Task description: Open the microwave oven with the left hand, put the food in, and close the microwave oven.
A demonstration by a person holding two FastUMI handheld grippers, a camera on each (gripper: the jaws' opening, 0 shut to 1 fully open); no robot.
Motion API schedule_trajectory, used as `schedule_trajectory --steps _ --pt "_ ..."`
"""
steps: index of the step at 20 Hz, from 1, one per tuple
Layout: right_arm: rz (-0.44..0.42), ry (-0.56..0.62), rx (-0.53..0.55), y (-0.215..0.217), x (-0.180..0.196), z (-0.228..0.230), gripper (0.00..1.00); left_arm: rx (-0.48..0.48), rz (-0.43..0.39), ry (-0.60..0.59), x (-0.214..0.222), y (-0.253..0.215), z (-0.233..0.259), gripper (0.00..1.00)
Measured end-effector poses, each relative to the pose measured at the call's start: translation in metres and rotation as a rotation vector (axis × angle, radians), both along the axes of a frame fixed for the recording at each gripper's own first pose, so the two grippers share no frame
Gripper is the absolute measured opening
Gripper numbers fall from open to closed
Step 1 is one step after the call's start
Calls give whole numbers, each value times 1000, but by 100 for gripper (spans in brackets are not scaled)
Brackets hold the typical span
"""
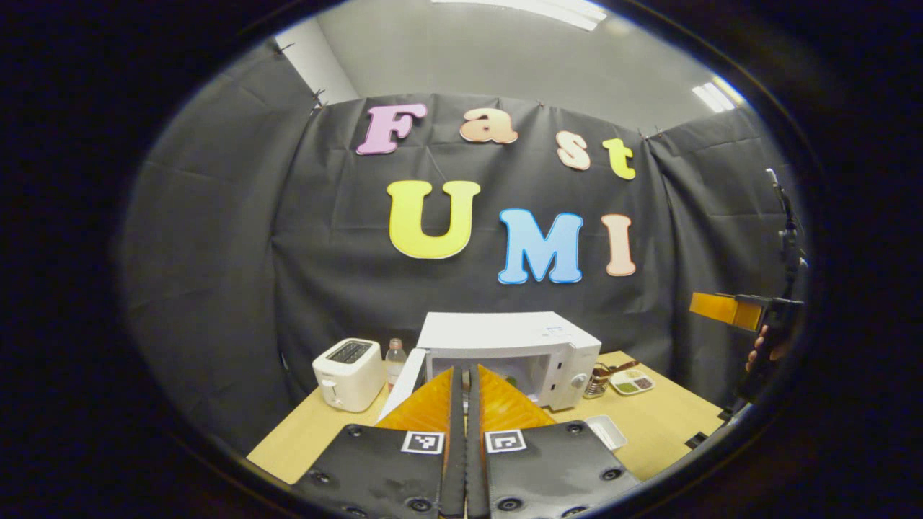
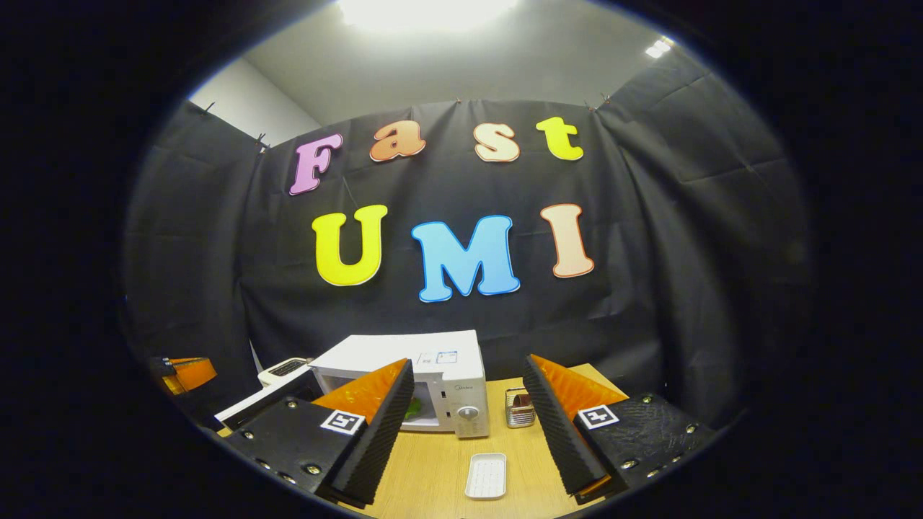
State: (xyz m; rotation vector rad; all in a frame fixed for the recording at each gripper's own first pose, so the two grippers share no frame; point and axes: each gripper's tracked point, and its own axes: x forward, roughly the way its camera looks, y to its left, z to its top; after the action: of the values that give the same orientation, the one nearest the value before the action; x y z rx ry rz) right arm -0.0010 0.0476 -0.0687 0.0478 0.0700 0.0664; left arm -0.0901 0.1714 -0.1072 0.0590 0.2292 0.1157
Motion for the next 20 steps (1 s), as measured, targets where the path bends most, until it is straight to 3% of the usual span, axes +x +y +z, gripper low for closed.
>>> schedule_trajectory --steps 3,7,9,16,20 --pt "6 -8 -7 3 3 2 92 34 100 31 -27 57 -6 7" --pt "9 -6 -14 3 0 -3 92 1 216 77 -65 117 -24 5" --pt "7 2 -20 2 0 -7 92 -24 245 111 -81 134 -42 9" --pt "13 31 -13 5 2 -19 92 -54 212 253 -96 137 -111 7" --pt "-1 23 -16 -2 0 -15 92 -73 158 277 -93 114 -119 7"
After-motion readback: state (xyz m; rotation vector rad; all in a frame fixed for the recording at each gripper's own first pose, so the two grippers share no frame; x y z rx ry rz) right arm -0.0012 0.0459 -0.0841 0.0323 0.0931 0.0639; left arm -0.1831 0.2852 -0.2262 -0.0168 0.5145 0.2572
